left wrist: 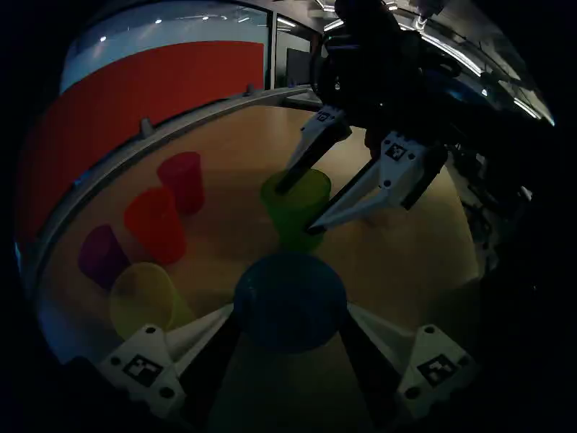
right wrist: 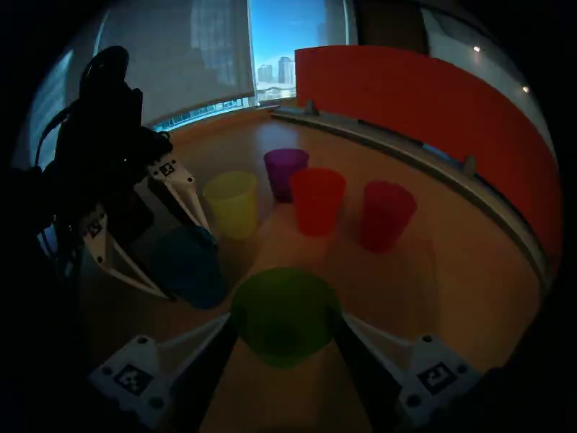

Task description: Pour water

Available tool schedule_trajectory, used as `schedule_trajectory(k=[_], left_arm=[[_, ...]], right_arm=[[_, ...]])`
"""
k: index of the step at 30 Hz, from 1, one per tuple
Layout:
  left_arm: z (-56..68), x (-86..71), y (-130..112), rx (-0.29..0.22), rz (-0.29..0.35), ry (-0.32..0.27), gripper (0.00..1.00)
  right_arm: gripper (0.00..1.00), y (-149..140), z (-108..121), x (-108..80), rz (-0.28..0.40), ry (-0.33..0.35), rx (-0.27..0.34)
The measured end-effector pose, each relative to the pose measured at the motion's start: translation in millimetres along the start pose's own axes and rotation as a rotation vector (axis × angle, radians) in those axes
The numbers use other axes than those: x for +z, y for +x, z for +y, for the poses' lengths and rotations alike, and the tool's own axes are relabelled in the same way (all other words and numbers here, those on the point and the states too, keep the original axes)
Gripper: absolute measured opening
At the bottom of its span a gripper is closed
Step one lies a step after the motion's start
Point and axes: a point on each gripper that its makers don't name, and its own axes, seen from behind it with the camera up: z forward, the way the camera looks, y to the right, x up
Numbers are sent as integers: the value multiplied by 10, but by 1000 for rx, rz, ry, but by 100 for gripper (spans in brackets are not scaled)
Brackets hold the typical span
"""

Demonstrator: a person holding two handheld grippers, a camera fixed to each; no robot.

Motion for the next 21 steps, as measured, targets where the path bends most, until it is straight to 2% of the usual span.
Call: schedule_trajectory(k=[8,15,19,21], left_arm=[[-4,-9,-44,-5,-5,2,86],[-10,-10,-51,-7,-6,2,86],[-15,-26,-67,-4,-9,7,89],[-11,-36,-75,-4,-10,8,94]], right_arm=[[92,-60,-13,5,-8,-4,-11],[100,-160,-9,-8,-31,-17,-17],[100,-173,-8,-45,-28,-23,-13],[100,-178,-10,-69,-26,-25,-10]])
